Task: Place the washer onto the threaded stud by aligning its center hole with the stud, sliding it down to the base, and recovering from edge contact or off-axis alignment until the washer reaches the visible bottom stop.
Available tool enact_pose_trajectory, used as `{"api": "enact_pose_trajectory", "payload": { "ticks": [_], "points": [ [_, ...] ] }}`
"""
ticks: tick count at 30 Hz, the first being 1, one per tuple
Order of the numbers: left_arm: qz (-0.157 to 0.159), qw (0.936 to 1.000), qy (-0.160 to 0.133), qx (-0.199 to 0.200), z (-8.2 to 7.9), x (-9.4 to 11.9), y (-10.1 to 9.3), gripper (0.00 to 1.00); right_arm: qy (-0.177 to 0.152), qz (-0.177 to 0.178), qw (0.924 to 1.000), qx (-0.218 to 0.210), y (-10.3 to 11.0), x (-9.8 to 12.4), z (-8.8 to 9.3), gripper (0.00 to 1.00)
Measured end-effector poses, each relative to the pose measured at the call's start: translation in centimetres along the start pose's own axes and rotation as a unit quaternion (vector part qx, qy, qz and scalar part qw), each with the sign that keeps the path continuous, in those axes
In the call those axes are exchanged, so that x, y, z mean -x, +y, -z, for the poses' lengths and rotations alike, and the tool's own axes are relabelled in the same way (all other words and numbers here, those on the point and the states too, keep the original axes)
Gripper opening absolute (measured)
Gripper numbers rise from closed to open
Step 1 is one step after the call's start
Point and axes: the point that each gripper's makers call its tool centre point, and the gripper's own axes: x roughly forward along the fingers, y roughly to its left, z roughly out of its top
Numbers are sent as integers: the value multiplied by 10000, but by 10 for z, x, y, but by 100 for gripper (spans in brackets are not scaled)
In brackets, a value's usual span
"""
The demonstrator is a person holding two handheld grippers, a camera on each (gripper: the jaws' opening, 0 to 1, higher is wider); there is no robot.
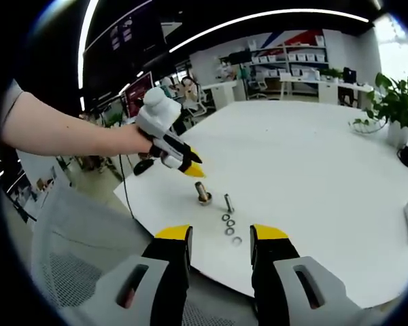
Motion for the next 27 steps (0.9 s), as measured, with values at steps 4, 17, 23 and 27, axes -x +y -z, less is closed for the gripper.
{"api": "enact_pose_trajectory", "payload": {
  "ticks": [4, 17, 23, 27],
  "points": [
    [-107, 9997, -211, 61, 1, 16, 2, 30, -7, 31, 10000, 37, -1, 0, 0, 36],
    [-41, 9931, -980, 644, 18, 71, 2, 31, 118, 125, 9998, 88, -4, -1, 4, 36],
    [97, 9897, -1250, 688, 23, 95, -14, 32, 169, 191, 9996, 136, -5, 0, 5, 36],
    [180, 9868, -1380, 823, 35, 107, -20, 33, 185, 282, 9994, 73, -9, 1, 6, 36]
  ]
}}
